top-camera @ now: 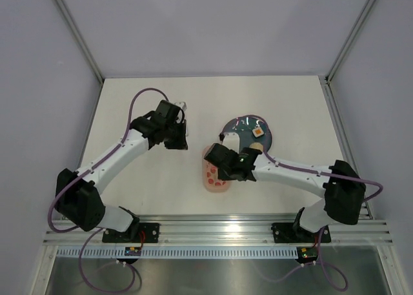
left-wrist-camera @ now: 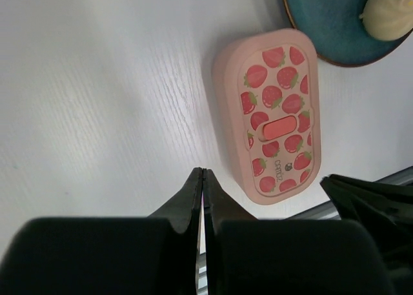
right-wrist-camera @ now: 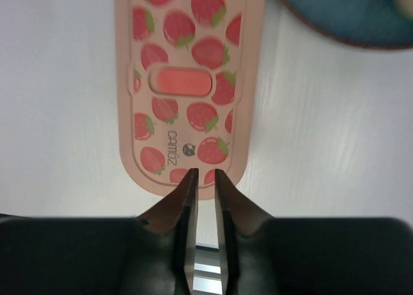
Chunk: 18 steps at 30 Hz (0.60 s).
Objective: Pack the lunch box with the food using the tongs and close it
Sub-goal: Reset both arms
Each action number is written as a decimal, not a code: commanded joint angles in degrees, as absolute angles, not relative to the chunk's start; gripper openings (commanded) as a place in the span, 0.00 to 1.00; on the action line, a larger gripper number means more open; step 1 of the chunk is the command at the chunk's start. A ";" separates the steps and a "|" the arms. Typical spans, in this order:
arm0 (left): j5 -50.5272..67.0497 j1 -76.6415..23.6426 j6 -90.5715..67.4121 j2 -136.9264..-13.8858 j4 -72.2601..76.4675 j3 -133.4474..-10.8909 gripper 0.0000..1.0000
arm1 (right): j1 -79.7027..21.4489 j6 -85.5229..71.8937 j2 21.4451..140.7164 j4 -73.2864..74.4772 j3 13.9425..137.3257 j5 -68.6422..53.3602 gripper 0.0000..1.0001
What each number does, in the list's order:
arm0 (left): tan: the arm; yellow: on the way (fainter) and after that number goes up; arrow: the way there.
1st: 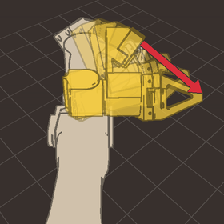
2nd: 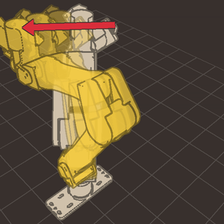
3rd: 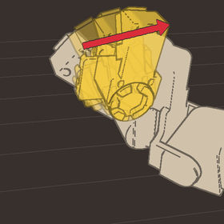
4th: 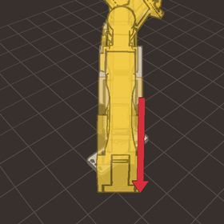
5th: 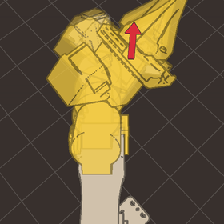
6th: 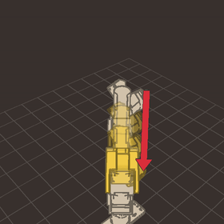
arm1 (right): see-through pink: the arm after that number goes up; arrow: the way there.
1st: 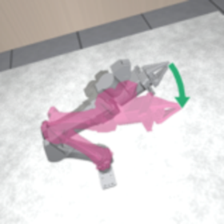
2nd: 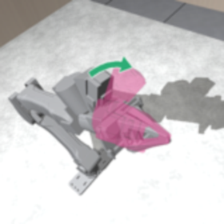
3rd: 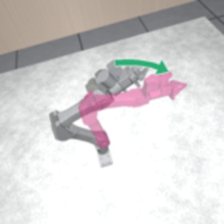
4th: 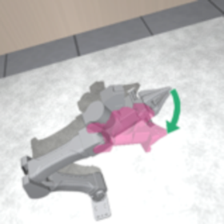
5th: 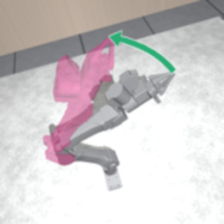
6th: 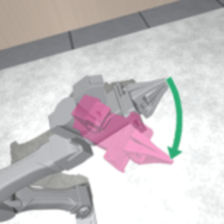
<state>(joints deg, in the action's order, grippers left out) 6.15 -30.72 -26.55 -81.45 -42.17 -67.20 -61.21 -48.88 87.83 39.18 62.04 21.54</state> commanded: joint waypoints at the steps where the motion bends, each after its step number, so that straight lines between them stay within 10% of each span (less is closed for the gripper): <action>1: 1.42 -30.15 -24.87 -74.81 -41.92 -72.06 0.01 | -59.16 -46.50 77.99 46.04 70.83 35.75 0.27; 4: -2.17 -29.88 -24.35 -69.80 -41.40 -73.21 0.37 | -54.16 -45.97 72.54 49.65 74.26 41.39 0.80; 6: -3.51 -29.79 -23.82 -66.12 -40.96 -73.74 0.91 | -50.99 -44.65 69.97 50.97 75.66 43.84 0.99; 7: -4.65 -29.71 -23.73 -65.05 -40.17 -74.00 0.98 | -48.71 -44.21 67.96 51.76 76.11 45.42 0.99; 18: -11.69 -29.09 -24.52 -59.85 -35.42 -78.57 0.99 | -46.67 -44.12 61.35 61.52 80.42 61.26 0.99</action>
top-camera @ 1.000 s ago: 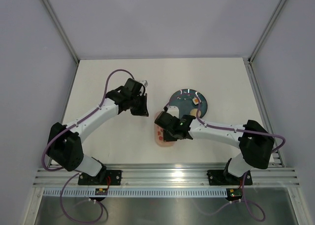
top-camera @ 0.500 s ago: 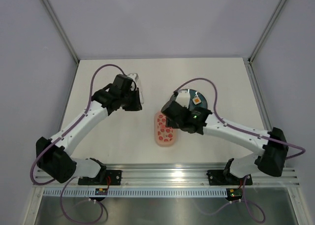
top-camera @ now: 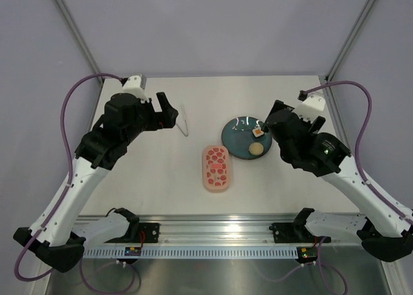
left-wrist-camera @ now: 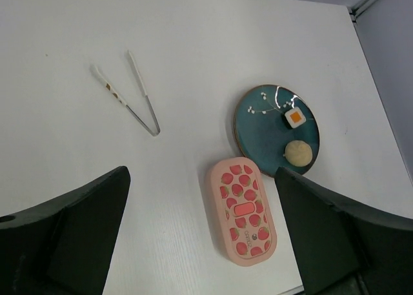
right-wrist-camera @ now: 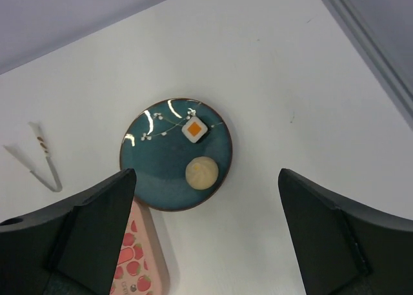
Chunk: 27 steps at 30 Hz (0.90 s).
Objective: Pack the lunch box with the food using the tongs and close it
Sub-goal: Reset both arms
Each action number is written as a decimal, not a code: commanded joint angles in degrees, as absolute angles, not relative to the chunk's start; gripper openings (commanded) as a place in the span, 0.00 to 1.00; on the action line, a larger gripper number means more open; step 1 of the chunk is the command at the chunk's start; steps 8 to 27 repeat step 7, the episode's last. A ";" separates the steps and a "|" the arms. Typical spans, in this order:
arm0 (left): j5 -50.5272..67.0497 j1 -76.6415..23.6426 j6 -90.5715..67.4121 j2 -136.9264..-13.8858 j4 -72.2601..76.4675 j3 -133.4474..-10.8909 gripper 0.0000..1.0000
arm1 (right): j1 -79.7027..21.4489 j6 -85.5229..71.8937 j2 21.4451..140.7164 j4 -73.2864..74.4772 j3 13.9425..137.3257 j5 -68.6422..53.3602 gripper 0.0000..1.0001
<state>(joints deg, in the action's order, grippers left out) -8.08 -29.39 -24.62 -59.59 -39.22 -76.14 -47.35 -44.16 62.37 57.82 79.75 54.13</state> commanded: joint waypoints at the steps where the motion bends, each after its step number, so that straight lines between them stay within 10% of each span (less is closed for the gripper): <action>1: -11.08 -29.00 -24.52 -60.20 -34.98 -79.36 0.99 | -46.32 -44.82 61.26 61.87 80.42 61.35 0.99; 27: -10.20 -29.09 -25.05 -62.75 -35.59 -82.09 0.99 | -46.32 -50.44 62.40 66.79 80.86 61.43 1.00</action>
